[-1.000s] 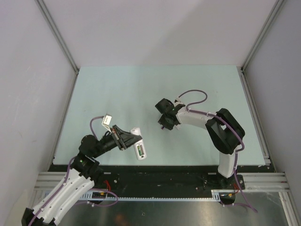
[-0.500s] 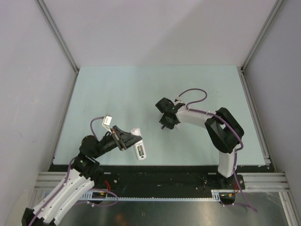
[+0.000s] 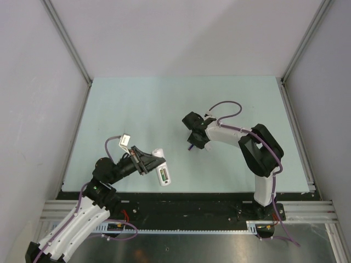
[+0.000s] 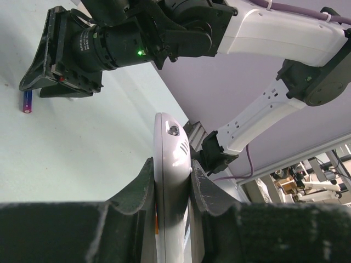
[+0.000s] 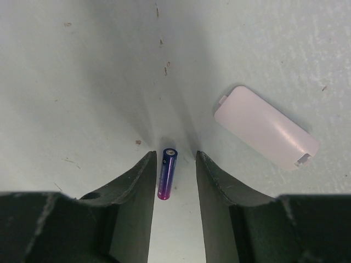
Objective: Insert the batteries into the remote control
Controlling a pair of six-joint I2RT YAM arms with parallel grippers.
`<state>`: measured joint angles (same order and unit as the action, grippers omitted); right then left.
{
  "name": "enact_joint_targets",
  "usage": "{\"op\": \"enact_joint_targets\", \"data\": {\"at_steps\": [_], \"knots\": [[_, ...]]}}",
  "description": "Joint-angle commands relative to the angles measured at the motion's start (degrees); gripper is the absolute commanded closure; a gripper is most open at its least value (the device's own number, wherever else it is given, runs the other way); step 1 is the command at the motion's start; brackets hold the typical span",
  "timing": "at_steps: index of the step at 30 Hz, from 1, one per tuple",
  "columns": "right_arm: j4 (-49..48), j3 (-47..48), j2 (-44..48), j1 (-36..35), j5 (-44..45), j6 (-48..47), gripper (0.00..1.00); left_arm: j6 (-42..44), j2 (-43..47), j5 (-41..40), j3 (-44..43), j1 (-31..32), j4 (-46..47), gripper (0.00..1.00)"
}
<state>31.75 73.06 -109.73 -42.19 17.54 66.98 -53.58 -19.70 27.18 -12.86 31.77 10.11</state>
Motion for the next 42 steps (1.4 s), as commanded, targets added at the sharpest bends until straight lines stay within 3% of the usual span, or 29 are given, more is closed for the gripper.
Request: {"op": "enact_joint_targets", "data": {"at_steps": [1,10,17,20,25,31,38,42], "knots": [[3.58,2.96,-2.94,-0.61,2.32,-0.71,0.61,-0.56,0.89,-0.20,0.03,0.49,2.55,1.00],[5.52,4.11,-4.88,-0.78,2.06,-0.89,0.68,-1.00,1.77,0.24,0.38,0.58,2.55,1.00],[6.13,4.11,-5.49,-1.22,1.36,-0.89,0.82,-1.00,1.95,0.15,0.47,0.66,2.55,1.00],[5.96,4.11,-5.49,-1.49,1.09,-1.06,0.99,-1.09,1.86,0.33,0.47,0.66,2.63,1.00],[5.43,4.20,-3.39,-1.14,1.97,-2.90,1.00,-1.35,1.95,0.42,0.47,0.66,2.55,1.00],[5.43,3.94,10.13,-1.92,8.90,-15.78,1.00,-1.35,0.28,0.16,-1.02,0.66,2.55,1.00],[2.80,2.62,28.68,-10.26,14.97,-32.07,1.00,-0.12,-8.50,-2.57,-4.27,0.75,2.98,1.00],[-4.92,-2.47,36.07,-18.77,16.47,-39.64,1.00,-0.64,-14.12,-3.62,-6.64,0.75,3.60,1.00]]}}
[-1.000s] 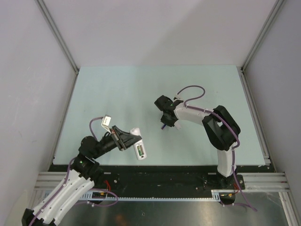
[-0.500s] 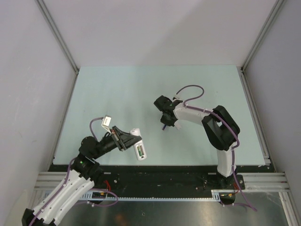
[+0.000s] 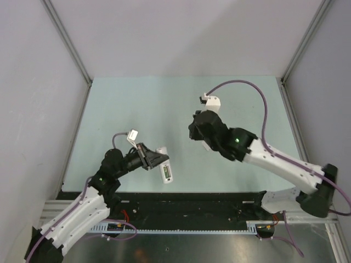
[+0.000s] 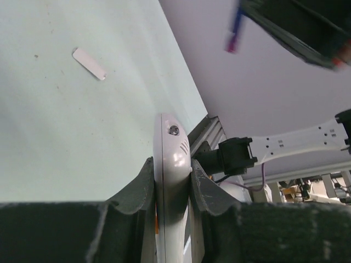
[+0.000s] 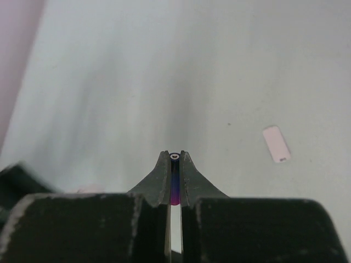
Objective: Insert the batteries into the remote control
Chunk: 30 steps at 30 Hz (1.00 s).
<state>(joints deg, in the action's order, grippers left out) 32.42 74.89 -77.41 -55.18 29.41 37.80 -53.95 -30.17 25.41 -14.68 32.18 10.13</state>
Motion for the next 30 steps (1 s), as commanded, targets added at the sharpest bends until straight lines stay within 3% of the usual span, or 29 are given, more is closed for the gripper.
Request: {"op": "enact_joint_targets", "data": {"at_steps": [1,15,30], "knots": [[-8.23,-6.40,5.67,-7.12,5.30,-10.99,1.00,-0.62,-4.62,-2.12,-5.36,0.25,3.84,1.00],[-35.46,-21.01,15.79,-19.17,8.82,-22.59,1.00,-8.80,-17.72,-1.33,-9.76,0.34,18.78,1.00],[-42.61,-21.37,12.63,-26.29,17.34,-27.95,1.00,-15.21,-16.15,-5.98,-9.06,0.34,23.62,1.00]]}}
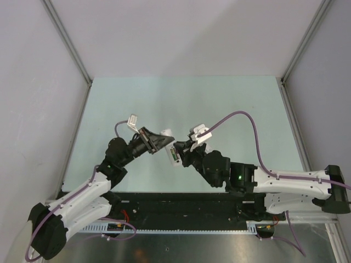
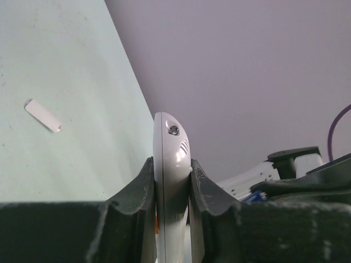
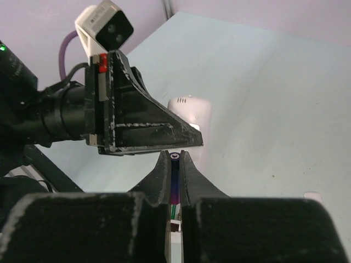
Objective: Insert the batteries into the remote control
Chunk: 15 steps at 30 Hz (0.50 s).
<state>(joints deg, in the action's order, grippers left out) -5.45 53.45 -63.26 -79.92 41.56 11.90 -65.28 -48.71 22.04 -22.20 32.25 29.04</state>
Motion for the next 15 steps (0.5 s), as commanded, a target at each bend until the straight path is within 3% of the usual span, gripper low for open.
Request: {"op": "enact_joint_targets", "data": {"at_steps": [1,7,15], "knots": [[-5.26,0.16,-2.03,-1.73,5.98,-2.41,1.00,-5.37,2.74,-3.58,-1.19,0.27,5.24,1.00],[-8.52,0.42,-2.74,-1.99,7.22,-4.78,1.00,-11.70,4.41,-4.99,0.40,0.27,6.73,1.00],[-7.29,1.13,-2.13,-2.08,7.05,-6.01,1.00,-13.65,4.06,-3.76,0.40,0.27,8.14,1.00]]}}
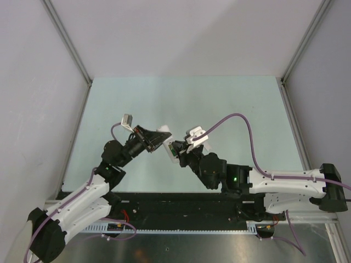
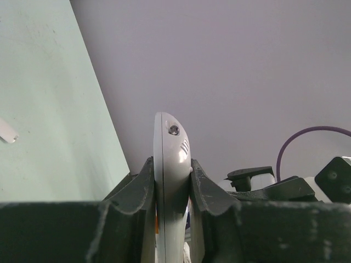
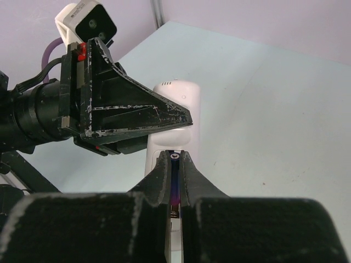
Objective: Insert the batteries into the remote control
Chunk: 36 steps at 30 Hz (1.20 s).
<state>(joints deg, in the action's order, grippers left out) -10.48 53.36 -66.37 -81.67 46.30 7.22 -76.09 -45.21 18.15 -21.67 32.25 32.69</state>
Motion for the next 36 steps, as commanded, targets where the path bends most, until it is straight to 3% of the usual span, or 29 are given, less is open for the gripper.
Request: {"op": "enact_joint_targets", "data": {"at_steps": [1,7,16,29,33,36], "knots": [[-2.18,1.30,1.06,-0.25,2.13,-1.16,1.00,-2.83,0.48,0.22,-0.04,0.27,4.58,1.00],[3.52,4.72,-0.43,-0.07,0.19,0.24,1.00,-2.22,0.65,0.22,0.40,0.27,4.84,1.00],[19.43,9.48,-2.71,2.56,-4.03,7.18,1.00,-0.55,1.18,-0.49,0.23,0.36,4.93,1.00],[25.24,9.74,-3.42,4.23,-6.67,12.55,1.00,0.42,0.91,-0.66,-0.13,0.27,4.93,1.00],[25.51,9.83,-2.98,5.29,-7.19,13.43,0.85,0.51,0.91,-0.57,0.22,0.27,4.93,1.00],[25.51,10.09,-2.98,5.64,-7.37,13.69,0.79,0.51,0.74,-0.40,0.49,0.27,4.93,1.00]]}}
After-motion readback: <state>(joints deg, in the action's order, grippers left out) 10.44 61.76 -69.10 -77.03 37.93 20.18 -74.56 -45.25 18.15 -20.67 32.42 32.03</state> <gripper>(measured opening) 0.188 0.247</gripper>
